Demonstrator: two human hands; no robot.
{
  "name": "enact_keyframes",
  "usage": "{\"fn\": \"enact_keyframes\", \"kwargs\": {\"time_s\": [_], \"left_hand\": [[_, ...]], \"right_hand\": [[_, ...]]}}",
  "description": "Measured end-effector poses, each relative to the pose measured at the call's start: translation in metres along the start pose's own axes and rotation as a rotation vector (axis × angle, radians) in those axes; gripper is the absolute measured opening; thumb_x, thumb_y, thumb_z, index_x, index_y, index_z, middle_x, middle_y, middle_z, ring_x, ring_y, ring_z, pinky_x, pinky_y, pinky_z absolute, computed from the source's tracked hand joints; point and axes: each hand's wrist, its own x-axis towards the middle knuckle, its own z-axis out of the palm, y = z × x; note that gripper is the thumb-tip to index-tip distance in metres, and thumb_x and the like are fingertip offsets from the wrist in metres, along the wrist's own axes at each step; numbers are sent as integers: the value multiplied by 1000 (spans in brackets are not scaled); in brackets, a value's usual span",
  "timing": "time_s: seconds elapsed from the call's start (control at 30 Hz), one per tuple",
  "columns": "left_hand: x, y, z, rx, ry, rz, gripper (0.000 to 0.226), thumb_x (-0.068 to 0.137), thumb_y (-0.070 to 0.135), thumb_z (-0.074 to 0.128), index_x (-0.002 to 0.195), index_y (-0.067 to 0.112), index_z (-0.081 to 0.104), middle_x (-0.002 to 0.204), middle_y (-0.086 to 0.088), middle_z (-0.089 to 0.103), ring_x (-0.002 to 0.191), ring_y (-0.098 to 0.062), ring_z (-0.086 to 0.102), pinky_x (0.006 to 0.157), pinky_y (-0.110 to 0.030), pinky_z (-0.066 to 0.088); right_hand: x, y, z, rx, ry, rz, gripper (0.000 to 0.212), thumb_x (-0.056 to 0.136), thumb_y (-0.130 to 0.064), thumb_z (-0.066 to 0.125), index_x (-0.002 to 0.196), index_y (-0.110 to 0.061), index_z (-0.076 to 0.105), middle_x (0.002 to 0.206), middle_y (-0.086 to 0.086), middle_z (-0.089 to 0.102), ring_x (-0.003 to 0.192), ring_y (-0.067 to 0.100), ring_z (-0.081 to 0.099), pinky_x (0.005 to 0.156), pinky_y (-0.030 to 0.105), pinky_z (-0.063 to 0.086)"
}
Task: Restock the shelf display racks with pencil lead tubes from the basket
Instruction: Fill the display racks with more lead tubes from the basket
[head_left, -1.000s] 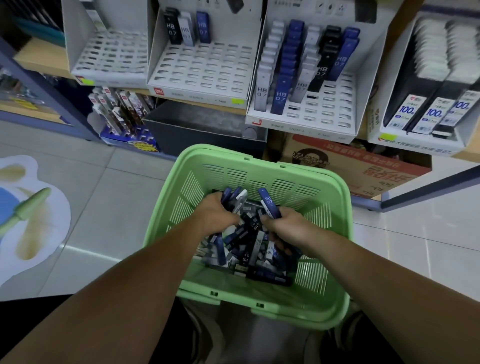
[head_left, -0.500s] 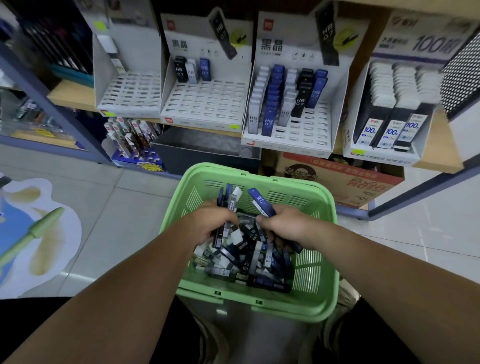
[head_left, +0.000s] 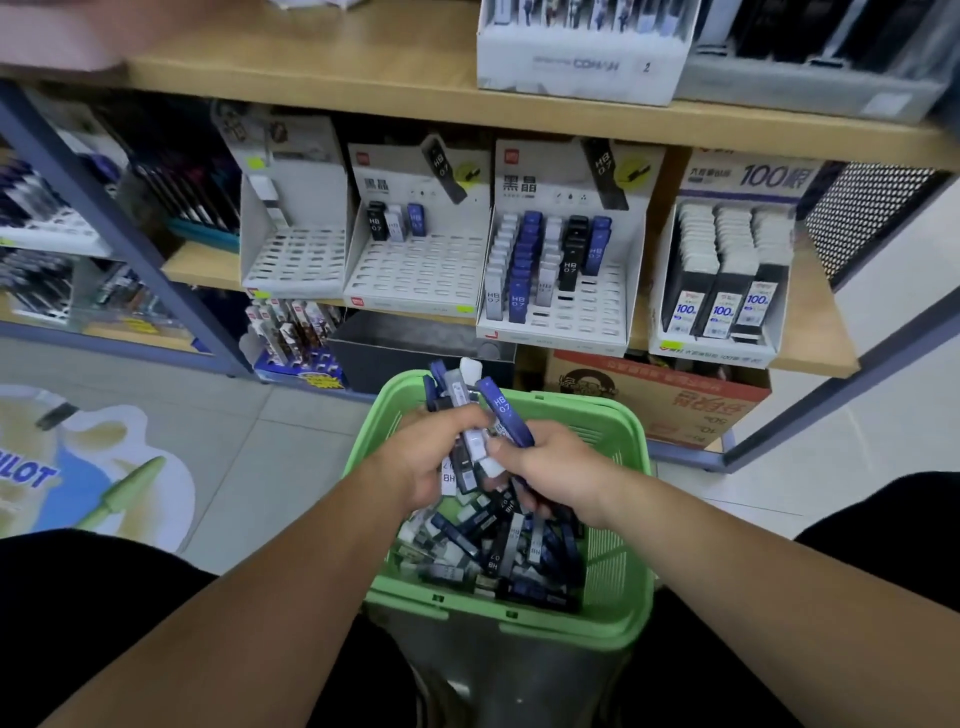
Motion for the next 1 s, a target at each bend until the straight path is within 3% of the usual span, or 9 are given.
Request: {"fn": "enact_keyframes", "kwargs": {"time_s": [0.13,0.23,0.3,0.43,0.57,0.63,0.77,0.9,1.0], "left_hand": [[-13,13,1,23,-28,26,38,79,7,80,114,-5,71,99,-26,75,78,-38,72,71,-50,61],[-21,28,-5,71,-34,55,17,83,11,79,98,5,72,76,-13,72,58,-26,63,55,-32,56],[-23,37,-10,53,-53,92,13,84,13,77,92,7,69,72,-9,67,57,-21,59,51,-28,50],[-26,51,-12,22,-97,116,12,89,13,74,96,10,65,72,-6,61,56,-18,56,49,-28,50],[-25,58,-11,-32,-127,99,9,92,9,70,100,9,65,73,-6,62,59,-18,61,61,-35,60],[-25,57,-8,-29,-98,99,10,92,10,72,100,8,66,76,-7,65,57,-18,61,55,-32,56],[-28,53,4,131,-72,129,30,86,16,82,108,2,69,88,-11,73,56,-16,59,48,-28,50],[-30,55,10,374,-131,180,31,82,10,86,106,2,68,78,-7,74,64,-18,63,56,-32,51],[-30,57,18,456,-154,231,30,80,5,84,104,-1,66,79,-12,70,66,-21,62,61,-36,53]], "right_hand": [[-11,-11,-17,-12,23,-8,12,107,-27,54,114,-21,60,91,10,76,45,15,43,44,25,34],[-18,-21,-38,-140,10,-51,11,108,-27,52,115,-22,59,90,6,78,48,16,45,44,25,35],[-22,-29,-52,-220,-10,-64,11,108,-27,51,117,-24,57,91,4,79,50,16,46,45,24,36],[-26,-39,-72,-326,-6,-91,7,107,-29,52,113,-30,56,90,4,79,52,18,43,46,25,35],[-26,-40,-84,-326,22,-142,6,106,-29,54,111,-30,59,92,8,76,58,19,42,47,24,35],[-25,-41,-89,-317,42,-143,8,105,-32,56,110,-28,61,85,7,73,58,18,42,47,25,35],[-20,-39,-94,-417,52,-137,19,104,-37,57,102,-19,62,76,1,67,51,11,44,50,27,37],[-23,-41,-96,-280,22,-107,17,104,-37,58,105,-21,61,84,10,74,46,10,40,45,24,32],[-30,-46,-103,-169,69,-97,17,106,-34,57,114,-20,63,61,-3,69,42,10,38,40,19,30]]}}
